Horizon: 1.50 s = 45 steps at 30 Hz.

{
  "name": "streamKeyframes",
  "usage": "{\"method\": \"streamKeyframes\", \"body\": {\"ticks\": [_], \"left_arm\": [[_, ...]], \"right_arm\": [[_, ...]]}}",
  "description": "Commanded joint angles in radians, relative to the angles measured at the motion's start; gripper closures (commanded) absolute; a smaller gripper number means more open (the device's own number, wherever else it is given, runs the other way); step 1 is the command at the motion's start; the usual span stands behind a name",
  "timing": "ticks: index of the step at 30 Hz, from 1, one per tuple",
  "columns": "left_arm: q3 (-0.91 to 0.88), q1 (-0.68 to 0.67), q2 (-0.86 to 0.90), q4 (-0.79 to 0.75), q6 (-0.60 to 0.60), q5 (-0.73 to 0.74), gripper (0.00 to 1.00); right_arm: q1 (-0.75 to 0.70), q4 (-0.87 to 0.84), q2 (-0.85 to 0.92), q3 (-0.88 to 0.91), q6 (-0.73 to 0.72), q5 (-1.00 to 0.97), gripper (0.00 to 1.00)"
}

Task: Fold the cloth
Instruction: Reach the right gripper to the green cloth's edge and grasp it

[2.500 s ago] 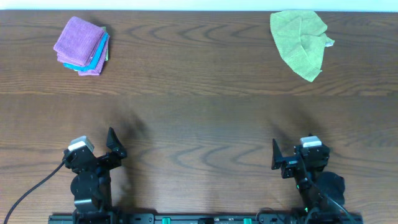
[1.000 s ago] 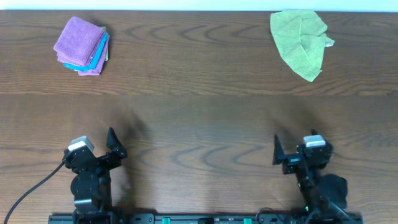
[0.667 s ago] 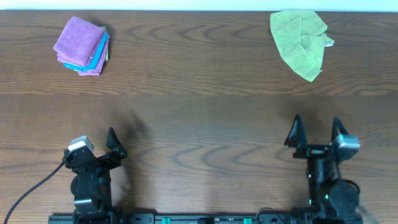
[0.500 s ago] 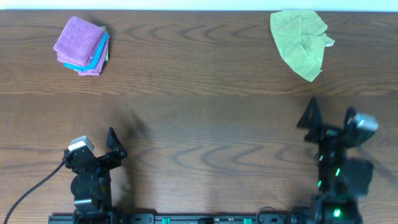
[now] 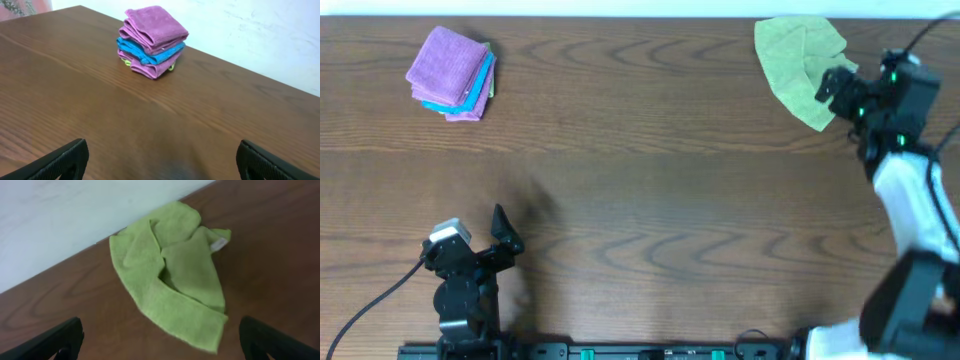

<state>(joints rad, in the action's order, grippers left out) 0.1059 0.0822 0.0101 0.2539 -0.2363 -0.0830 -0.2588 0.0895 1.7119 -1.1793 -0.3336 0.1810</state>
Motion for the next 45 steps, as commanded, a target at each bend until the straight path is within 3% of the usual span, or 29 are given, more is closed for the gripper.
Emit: {"method": "streamKeyframes", "body": {"ticks": [1, 8, 17, 38, 41, 45], "left_arm": [[-0.024, -0.004, -0.006, 0.01, -0.004, -0.014, 0.05], [-0.024, -0.004, -0.006, 0.01, -0.004, -0.014, 0.05], [-0.024, -0.004, -0.006, 0.01, -0.003, -0.014, 0.05], [-0.024, -0.004, -0.006, 0.01, -0.003, -0.014, 0.05], [-0.024, -0.004, -0.006, 0.01, -0.004, -0.014, 0.05], [-0.024, -0.004, -0.006, 0.01, -0.003, -0.014, 0.05]], "right_arm": [[-0.011, 0.053, 0.126, -0.115, -0.024, 0.094, 0.01], [-0.028, 0.122, 0.286, -0.169, -0.101, 0.098, 0.08], [-0.037, 0.249, 0.293, -0.169, -0.095, 0.051, 0.11], [-0.044, 0.134, 0.371, -0.169, -0.081, 0.01, 0.26], [-0.043, 0.122, 0.385, -0.169, -0.093, 0.011, 0.4], [-0.043, 0.091, 0.389, -0.169, -0.109, 0.044, 0.68]]}}
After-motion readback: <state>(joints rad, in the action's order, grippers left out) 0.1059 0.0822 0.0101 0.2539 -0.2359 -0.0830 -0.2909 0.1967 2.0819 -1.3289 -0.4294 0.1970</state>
